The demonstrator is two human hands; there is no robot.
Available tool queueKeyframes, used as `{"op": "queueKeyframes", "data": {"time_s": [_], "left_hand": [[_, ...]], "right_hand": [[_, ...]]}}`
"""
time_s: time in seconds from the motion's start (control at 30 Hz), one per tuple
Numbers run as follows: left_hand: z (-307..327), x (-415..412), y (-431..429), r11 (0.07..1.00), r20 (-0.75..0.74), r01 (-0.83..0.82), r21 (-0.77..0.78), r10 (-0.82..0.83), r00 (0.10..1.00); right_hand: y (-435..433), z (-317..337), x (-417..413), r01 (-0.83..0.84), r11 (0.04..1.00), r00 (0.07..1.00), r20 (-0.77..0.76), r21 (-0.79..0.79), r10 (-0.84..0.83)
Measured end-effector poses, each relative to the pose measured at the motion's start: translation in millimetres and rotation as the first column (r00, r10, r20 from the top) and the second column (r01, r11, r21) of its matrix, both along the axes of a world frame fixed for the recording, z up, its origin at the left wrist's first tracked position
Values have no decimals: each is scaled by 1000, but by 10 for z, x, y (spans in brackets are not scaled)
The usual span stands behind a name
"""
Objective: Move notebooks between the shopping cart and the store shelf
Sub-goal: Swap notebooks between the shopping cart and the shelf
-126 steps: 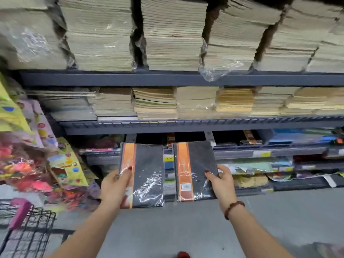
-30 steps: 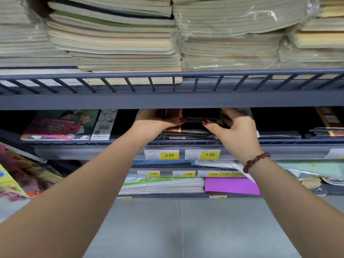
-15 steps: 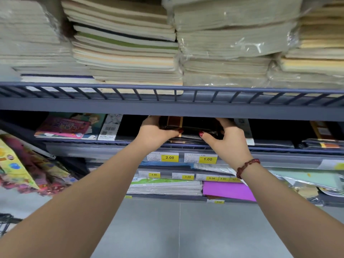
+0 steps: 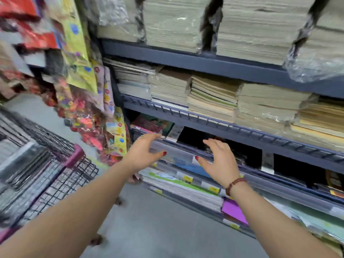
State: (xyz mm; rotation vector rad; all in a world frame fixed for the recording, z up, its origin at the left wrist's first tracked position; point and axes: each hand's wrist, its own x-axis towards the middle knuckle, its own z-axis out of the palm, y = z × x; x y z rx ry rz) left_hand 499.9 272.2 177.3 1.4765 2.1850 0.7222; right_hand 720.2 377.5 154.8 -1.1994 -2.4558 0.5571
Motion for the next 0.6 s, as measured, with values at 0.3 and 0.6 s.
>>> {"op": "queueKeyframes", "data": {"time_s": [0.3,0.6], "left_hand": [[790,-834,-1633,977,-236,-209,29,210,949],[1173,-1560,-3718,913,-332,-402,67,401,854]], "right_hand": [[-881,843,-1084,-298,946,954,86,128,289],[-2399,1331,-2295,-509,838,860,167,198,483]]}}
